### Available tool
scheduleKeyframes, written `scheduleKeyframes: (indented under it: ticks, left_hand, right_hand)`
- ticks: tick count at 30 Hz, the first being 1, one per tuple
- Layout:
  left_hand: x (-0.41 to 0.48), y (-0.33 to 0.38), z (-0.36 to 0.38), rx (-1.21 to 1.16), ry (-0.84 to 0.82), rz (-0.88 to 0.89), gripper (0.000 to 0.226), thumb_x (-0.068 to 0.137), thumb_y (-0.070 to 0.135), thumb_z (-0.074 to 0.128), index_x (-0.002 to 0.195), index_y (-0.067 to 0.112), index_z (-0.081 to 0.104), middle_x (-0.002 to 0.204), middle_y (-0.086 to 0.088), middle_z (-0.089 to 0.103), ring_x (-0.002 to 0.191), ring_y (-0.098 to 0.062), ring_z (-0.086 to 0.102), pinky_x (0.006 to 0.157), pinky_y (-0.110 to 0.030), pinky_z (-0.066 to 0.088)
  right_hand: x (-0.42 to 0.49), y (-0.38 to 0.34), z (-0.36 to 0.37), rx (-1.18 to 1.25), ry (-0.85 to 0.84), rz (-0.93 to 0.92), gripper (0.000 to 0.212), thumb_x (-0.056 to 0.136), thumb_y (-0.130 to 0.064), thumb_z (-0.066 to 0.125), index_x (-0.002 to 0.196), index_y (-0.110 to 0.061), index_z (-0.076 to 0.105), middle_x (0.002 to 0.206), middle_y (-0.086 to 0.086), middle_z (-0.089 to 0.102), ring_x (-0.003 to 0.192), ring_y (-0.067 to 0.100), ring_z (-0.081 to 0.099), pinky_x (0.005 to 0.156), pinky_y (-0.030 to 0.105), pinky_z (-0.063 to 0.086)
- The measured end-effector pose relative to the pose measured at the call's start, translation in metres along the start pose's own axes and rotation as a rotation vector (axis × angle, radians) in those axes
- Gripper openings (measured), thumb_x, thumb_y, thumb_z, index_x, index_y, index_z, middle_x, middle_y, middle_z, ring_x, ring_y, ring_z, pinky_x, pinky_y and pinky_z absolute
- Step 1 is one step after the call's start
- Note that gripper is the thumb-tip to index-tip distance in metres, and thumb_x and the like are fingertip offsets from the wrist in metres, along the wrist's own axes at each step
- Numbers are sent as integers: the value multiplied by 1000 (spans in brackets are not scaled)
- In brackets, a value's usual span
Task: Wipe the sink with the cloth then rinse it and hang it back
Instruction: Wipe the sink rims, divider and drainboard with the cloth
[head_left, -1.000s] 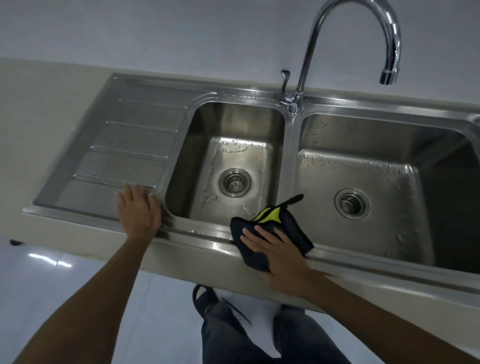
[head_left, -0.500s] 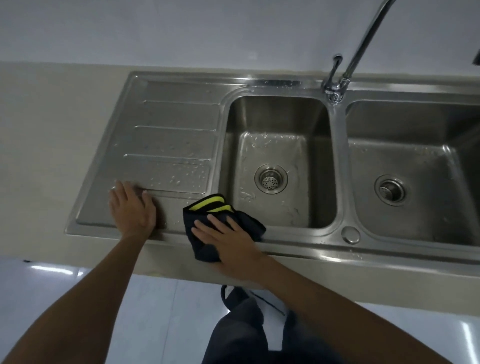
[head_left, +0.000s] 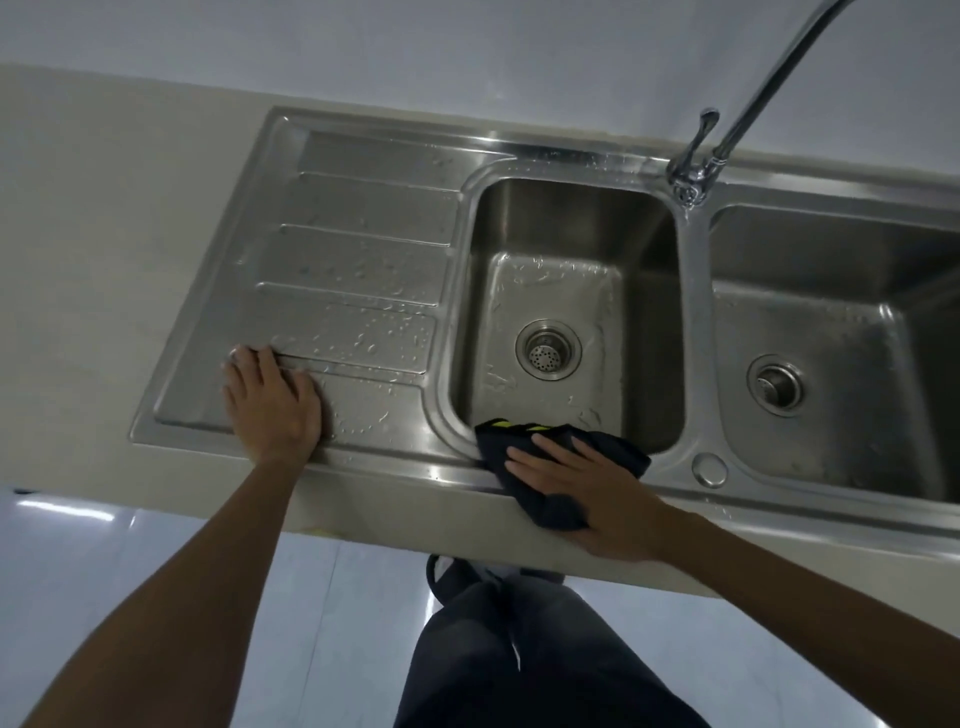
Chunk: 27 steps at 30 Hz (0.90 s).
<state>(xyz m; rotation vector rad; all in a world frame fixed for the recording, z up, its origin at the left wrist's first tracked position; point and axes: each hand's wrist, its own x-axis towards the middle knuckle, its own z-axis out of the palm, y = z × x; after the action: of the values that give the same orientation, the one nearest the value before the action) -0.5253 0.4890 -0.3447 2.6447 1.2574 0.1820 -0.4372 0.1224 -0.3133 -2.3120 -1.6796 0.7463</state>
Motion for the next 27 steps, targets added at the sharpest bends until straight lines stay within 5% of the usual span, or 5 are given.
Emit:
scheduleKeyframes:
  ticks: [4, 12, 16, 19, 27]
  left_hand:
    - [0, 0, 1, -29, 28, 8, 48, 96, 27, 41, 138, 3, 37, 151, -20, 29, 140, -39, 21, 115, -49, 20]
    - [10, 2, -11, 64, 69, -8, 39, 93, 33, 40, 116, 4, 55, 126, -22, 51, 113, -40, 48, 95, -50, 34]
    - [54, -23, -30, 74, 105, 106, 39, 90, 31, 38, 94, 2, 64, 100, -23, 59, 92, -41, 54, 81, -46, 38]
    - [82, -47, -38, 54, 85, 277, 37, 88, 31, 35, 92, 5, 61, 97, -21, 58, 88, -39, 54, 74, -45, 41]
    - [127, -94, -33, 44, -76, 555, 51, 91, 32, 37, 135, 10, 46, 147, -13, 39, 137, -34, 32, 108, -47, 30]
  right_hand:
    - [47, -20, 6, -34, -1, -52, 70, 91, -27, 39, 151, -27, 4, 158, -12, 0, 145, 16, -10, 118, 43, -2]
    - [134, -57, 3, 39, 32, -42, 65, 91, -55, 20, 150, -27, 17, 159, -11, 2, 145, 13, -11, 115, 41, -11]
    - [165, -51, -9, -176, 209, -74, 56, 90, -55, 35, 141, -33, 38, 153, -8, 30, 134, 22, 27, 104, 46, 25]
    - [198, -53, -16, -232, 286, 20, 57, 89, -53, 35, 142, -32, 38, 151, -7, 34, 133, 26, 34, 99, 48, 29]
    - [286, -56, -37, -182, 380, 606, 65, 89, -55, 26, 146, -26, 32, 155, -1, 28, 142, 36, 19, 110, 63, 8]
